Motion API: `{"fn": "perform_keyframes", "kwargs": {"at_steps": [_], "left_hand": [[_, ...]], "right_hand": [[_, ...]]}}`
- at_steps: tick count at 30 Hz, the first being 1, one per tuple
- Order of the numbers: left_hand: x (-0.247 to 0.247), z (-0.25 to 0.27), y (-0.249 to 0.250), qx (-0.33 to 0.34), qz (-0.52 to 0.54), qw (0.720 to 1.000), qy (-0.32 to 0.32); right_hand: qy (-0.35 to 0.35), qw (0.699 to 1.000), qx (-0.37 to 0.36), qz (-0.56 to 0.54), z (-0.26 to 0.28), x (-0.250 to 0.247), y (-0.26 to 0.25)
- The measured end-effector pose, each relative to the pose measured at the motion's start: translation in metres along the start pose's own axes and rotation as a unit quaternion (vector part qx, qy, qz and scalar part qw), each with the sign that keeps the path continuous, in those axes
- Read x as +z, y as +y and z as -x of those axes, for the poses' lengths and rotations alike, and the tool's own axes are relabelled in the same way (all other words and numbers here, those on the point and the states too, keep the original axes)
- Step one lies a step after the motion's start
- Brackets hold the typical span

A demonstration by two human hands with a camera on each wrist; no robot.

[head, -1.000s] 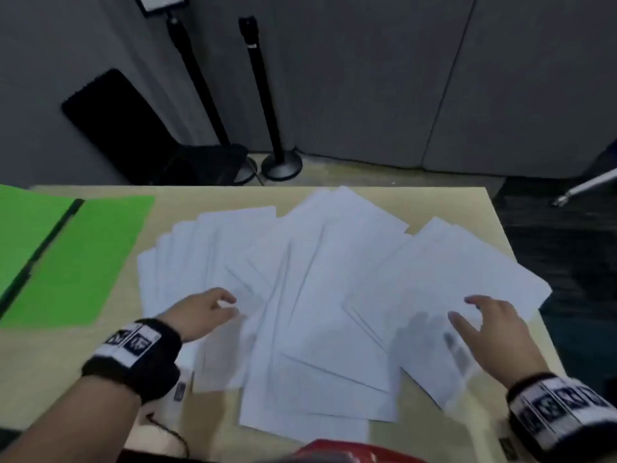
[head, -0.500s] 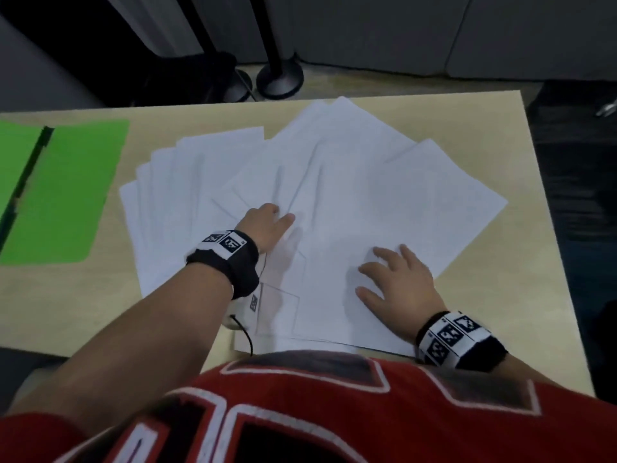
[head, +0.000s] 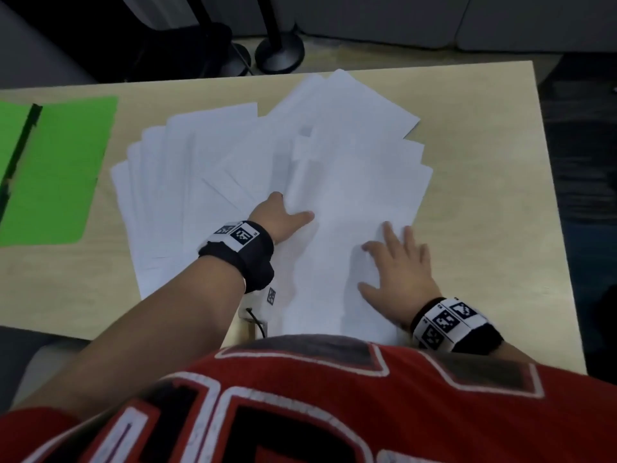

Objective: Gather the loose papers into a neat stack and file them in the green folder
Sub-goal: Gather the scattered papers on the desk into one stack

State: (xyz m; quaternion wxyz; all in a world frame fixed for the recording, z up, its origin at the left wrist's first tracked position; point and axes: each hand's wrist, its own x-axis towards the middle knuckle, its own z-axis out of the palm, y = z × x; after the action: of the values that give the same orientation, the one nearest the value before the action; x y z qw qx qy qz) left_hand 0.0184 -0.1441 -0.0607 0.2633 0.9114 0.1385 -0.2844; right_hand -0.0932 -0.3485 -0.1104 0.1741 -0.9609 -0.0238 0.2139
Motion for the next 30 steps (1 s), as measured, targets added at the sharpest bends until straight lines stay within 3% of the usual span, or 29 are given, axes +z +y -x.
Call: {"fn": "perform_keyframes", "kwargs": {"at_steps": [2,4,6,8,12,16,21,25,27,30], "left_hand": [[-0.001,0.005,-0.003,0.018,0.027,0.999,0.009],[-0.002,0.010,-0.009,0.040,0.035,0.999,0.001],[-0.003,0.014,-0.016,0.056,0.075,0.995,-0.020],[-0.007,0.020,-0.025,0.056,0.150,0.986,-0.042],[-0.016,0.027,-0.045,0.067,0.277,0.955,-0.082],[-0.017,0.027,-0.046,0.084,0.299,0.942,-0.130],[-0.022,0.016,-0.038,0.098,0.169,0.980,-0.047],[-0.037,-0.007,-0.050,0.134,-0.030,0.988,0.075],[-0.047,-0.025,-0.065,0.133,-0.127,0.981,0.063],[-0.057,-0.036,-0.081,0.106,-0.254,0.961,-0.015]], "right_hand": [[-0.006,0.998,-0.055,-0.023,0.005,0.001,-0.005],[0.040,0.994,-0.072,-0.065,0.007,0.000,-0.006],[0.131,0.983,-0.031,-0.128,0.006,-0.004,-0.005],[0.191,0.962,0.056,-0.188,0.002,-0.009,0.001],[0.151,0.899,0.140,-0.387,0.005,-0.026,0.000],[0.125,0.892,0.130,-0.414,0.011,-0.030,-0.014],[0.166,0.898,0.124,-0.389,0.010,-0.027,-0.032],[0.232,0.857,0.123,-0.444,0.007,-0.023,-0.048],[0.263,0.837,0.129,-0.463,0.004,-0.025,-0.053],[0.295,0.816,0.142,-0.476,-0.004,-0.027,-0.059]]}}
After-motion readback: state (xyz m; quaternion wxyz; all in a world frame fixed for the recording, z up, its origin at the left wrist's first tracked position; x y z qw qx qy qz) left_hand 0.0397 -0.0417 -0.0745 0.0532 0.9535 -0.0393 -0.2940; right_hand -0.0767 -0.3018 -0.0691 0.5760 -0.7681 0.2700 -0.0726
